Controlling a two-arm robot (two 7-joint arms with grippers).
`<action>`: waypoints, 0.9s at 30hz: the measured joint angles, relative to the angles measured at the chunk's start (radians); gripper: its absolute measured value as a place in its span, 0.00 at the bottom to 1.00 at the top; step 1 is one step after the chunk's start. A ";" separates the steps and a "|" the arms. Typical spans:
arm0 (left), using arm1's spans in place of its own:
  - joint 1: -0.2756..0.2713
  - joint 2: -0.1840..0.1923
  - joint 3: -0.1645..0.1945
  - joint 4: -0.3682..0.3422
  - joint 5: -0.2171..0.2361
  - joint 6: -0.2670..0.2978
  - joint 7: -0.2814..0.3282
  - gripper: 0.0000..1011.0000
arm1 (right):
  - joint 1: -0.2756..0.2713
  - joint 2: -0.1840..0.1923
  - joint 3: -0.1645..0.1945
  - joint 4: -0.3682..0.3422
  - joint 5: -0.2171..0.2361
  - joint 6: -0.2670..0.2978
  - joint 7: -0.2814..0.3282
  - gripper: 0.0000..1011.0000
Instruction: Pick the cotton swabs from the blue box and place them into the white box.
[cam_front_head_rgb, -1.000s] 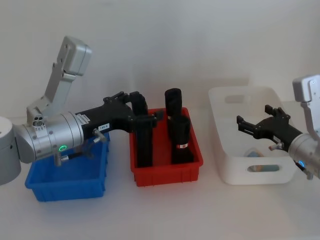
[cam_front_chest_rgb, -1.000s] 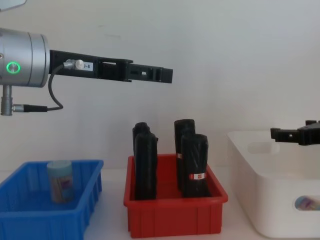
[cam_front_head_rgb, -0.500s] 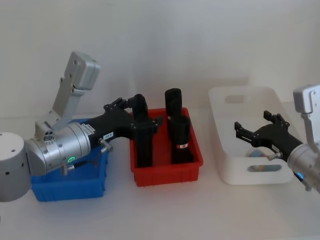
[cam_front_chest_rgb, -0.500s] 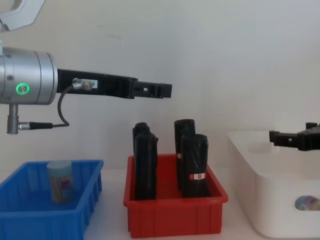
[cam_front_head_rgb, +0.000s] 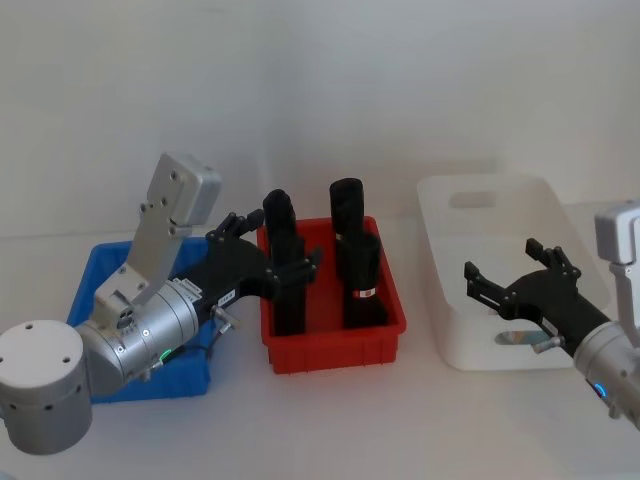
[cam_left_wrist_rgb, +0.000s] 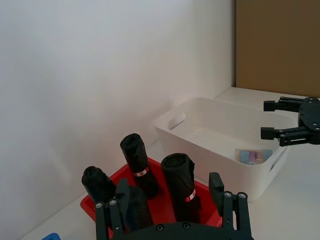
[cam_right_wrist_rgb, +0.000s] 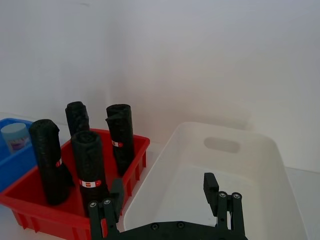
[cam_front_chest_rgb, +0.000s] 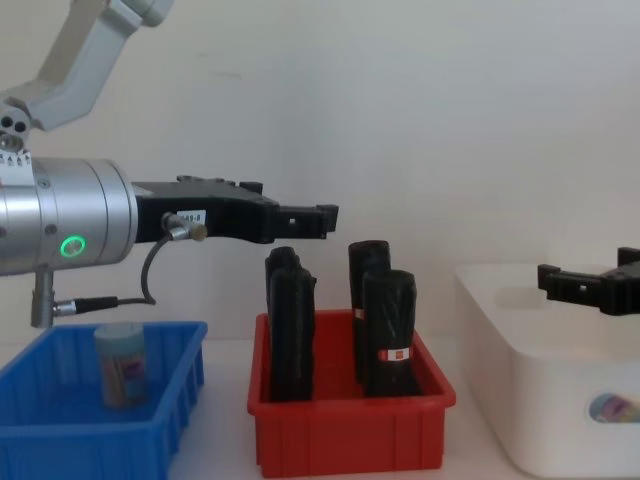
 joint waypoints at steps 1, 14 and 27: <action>0.008 -0.001 0.005 -0.003 0.007 -0.012 0.021 0.99 | -0.015 0.000 0.001 -0.017 0.000 -0.005 -0.006 0.99; 0.079 -0.011 0.046 -0.025 0.064 -0.116 0.191 0.99 | -0.140 0.003 0.007 -0.153 0.002 -0.041 -0.057 0.99; 0.145 -0.019 0.083 -0.046 0.118 -0.210 0.345 0.99 | -0.213 0.005 0.010 -0.232 0.002 -0.062 -0.087 0.99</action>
